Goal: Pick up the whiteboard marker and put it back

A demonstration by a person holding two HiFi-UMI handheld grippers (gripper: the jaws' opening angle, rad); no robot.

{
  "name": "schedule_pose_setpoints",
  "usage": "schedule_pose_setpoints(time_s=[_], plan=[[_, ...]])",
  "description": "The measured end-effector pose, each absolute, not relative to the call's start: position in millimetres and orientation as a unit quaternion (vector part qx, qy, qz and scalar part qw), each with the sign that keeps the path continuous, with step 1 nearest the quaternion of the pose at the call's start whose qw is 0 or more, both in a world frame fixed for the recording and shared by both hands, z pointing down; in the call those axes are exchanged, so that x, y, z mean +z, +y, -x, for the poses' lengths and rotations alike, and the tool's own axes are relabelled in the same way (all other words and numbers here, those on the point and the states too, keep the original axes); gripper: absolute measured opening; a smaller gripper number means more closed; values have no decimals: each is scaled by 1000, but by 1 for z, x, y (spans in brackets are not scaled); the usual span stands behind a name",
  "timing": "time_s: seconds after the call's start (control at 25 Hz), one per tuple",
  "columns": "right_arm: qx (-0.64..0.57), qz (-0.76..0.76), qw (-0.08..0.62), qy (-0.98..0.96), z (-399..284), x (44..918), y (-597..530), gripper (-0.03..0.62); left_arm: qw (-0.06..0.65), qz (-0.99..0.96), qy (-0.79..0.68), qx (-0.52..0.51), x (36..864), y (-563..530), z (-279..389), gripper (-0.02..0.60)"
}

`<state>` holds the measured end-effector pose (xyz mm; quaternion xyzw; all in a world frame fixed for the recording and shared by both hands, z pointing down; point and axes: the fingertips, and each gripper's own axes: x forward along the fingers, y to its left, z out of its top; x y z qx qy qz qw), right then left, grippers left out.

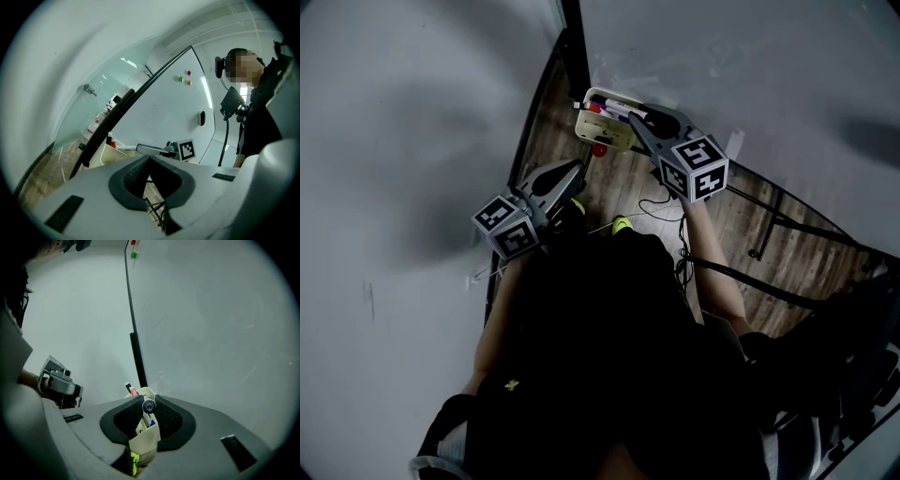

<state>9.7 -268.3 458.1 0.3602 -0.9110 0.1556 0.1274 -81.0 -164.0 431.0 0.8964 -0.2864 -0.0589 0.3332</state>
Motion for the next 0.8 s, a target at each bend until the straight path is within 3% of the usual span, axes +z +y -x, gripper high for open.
schedule_pose_setpoints(time_s=[0.8], plan=[[158,-371,125,-907,-13,472,-272,80,338,-898,-275,-52,433,-161,79,3]])
